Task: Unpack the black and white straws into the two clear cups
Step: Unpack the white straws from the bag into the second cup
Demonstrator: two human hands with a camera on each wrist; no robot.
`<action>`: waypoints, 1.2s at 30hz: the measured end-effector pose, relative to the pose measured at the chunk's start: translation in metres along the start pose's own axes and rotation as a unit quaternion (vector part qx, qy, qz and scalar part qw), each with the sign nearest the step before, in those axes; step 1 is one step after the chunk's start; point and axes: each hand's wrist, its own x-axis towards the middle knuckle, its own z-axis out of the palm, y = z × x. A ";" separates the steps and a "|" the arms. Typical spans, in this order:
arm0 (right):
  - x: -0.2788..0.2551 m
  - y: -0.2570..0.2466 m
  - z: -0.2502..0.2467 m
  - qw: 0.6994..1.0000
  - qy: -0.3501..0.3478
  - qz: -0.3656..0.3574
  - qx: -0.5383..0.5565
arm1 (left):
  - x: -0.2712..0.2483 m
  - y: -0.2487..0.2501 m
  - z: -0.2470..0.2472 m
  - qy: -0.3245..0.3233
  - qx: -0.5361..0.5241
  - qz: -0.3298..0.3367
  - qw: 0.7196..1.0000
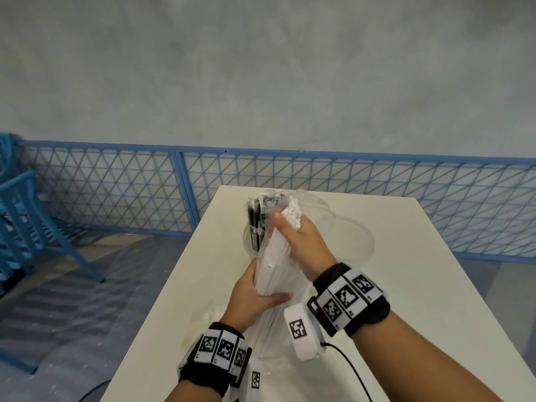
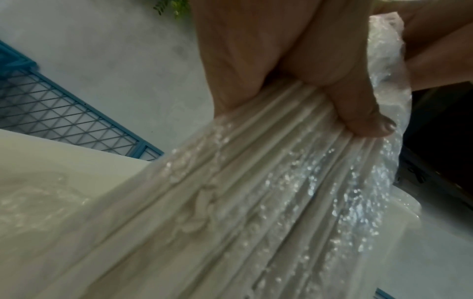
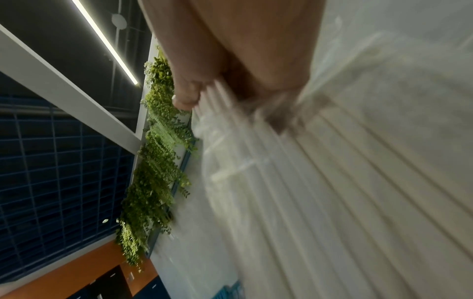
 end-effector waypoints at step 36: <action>-0.009 -0.002 -0.005 0.982 0.120 0.014 0.144 | 0.003 0.002 0.002 0.022 -0.063 -0.004 0.998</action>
